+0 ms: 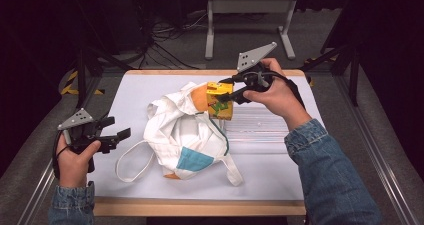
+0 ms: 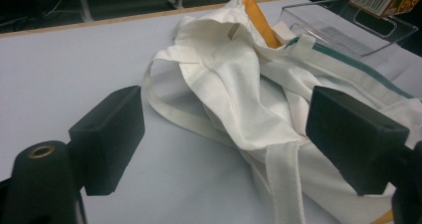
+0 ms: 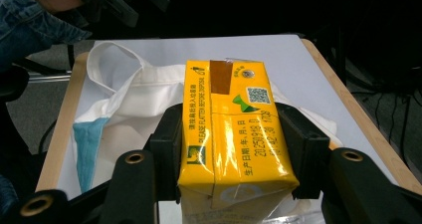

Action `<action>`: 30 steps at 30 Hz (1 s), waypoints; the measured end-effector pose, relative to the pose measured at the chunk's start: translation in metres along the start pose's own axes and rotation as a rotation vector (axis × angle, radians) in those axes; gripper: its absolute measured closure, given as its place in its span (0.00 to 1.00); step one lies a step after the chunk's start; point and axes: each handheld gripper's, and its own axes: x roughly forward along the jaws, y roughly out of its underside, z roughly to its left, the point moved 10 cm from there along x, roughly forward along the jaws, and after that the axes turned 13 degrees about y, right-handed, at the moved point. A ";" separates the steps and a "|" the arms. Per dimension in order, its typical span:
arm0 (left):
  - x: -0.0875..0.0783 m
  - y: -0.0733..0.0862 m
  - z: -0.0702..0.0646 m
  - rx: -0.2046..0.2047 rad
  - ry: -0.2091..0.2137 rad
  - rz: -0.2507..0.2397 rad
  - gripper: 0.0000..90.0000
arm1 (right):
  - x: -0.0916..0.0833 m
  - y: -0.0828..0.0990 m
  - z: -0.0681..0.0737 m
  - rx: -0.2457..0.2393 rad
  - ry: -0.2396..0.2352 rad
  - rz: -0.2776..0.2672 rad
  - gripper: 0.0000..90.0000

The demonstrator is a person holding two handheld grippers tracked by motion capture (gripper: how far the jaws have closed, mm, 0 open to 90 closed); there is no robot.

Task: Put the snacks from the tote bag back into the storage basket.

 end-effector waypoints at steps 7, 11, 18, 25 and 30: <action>-0.001 0.001 0.003 0.000 0.002 -0.004 0.16 | -0.009 0.012 -0.013 0.030 0.022 0.004 0.56; -0.001 0.001 0.002 0.001 0.001 -0.003 0.16 | -0.013 0.020 -0.022 0.041 0.052 0.016 0.56; -0.001 0.001 0.002 0.000 -0.001 -0.001 0.16 | -0.015 0.041 -0.035 0.064 0.090 0.050 0.56; 0.000 0.002 0.002 0.000 0.000 0.002 0.16 | -0.010 0.060 -0.040 0.072 0.098 0.064 0.56; 0.000 0.002 0.002 0.001 0.001 0.004 0.16 | -0.003 0.074 -0.040 0.080 0.087 0.071 0.56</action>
